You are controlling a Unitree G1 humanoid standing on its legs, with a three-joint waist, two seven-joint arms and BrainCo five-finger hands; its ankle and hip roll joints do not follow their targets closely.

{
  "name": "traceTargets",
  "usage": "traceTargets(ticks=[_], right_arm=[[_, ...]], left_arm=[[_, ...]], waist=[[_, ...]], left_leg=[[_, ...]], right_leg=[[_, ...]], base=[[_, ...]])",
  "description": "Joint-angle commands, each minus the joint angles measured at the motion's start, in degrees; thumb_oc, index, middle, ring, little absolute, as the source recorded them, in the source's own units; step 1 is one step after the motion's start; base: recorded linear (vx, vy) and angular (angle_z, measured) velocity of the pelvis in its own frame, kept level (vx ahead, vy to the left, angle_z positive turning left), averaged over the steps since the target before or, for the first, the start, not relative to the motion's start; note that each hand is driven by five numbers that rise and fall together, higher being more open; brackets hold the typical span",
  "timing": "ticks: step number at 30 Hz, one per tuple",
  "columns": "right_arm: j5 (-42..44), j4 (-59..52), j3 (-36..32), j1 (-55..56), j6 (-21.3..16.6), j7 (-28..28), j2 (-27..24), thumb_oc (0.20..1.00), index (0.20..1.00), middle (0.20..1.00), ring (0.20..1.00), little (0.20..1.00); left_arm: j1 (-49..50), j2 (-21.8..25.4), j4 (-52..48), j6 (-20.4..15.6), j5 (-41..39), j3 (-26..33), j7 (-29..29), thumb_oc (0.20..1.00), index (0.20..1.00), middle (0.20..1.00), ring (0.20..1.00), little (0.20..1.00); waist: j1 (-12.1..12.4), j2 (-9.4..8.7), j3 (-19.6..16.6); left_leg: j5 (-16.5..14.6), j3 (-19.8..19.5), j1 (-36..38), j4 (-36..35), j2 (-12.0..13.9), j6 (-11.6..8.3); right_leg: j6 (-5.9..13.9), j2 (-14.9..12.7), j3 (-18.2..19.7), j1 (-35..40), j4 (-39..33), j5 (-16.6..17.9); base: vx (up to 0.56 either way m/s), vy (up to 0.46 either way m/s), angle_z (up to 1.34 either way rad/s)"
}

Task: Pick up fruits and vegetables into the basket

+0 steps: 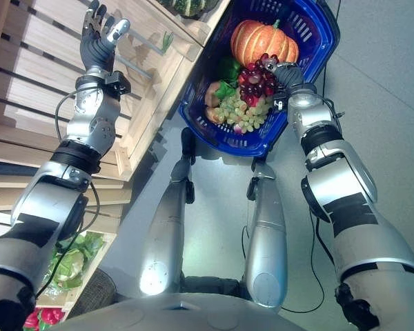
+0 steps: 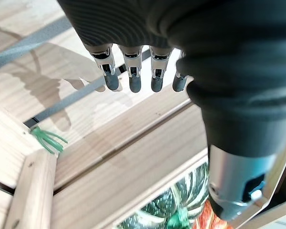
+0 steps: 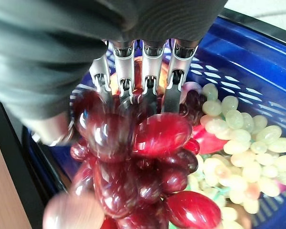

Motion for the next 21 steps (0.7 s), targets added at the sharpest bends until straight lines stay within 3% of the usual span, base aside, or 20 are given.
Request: traceTargets(ticks=[1,14,21], right_arm=[[-1.56,1.43,0.49,-3.47,1.17,-0.86,-1.46,1.000,1.000,1.000,1.000,1.000],[-2.23,3.19,-0.76,-1.73,2.01,-1.94,-0.91,1.000,1.000,1.000,1.000,1.000],[-3.86,1.54,-3.25,5.89,-3.77,-2.48,-0.86,1.000,1.000,1.000,1.000,1.000]], left_arm=[[-1.78,-0.58,-0.26,-2.23,-0.04,1.12,-0.69,1.000,1.000,1.000,1.000,1.000],[0.93,-1.67,-0.94,-1.04,0.64,1.47,-0.86,1.000,1.000,1.000,1.000,1.000],[7.15,-1.31,0.78,5.29,1.67,2.29,-2.14,1.000,1.000,1.000,1.000,1.000]], waist=[[0.76,2.68,-0.57],[0.65,2.82,-0.57],[0.10,2.45,-0.57]], left_leg=[[-5.65,2.48,-1.40,5.03,-6.85,3.53],[-6.17,2.65,1.11,4.71,-7.01,4.08],[-5.88,2.73,9.72,1.12,-6.51,3.97]], right_leg=[[0.61,2.94,-4.25,3.14,-4.50,0.74],[0.43,3.35,-3.73,5.31,-4.57,0.38],[0.99,3.01,-3.59,13.42,-7.80,0.79]], base=[[0.00,0.012,0.09],[0.00,0.014,0.01],[0.00,0.015,-0.01]])
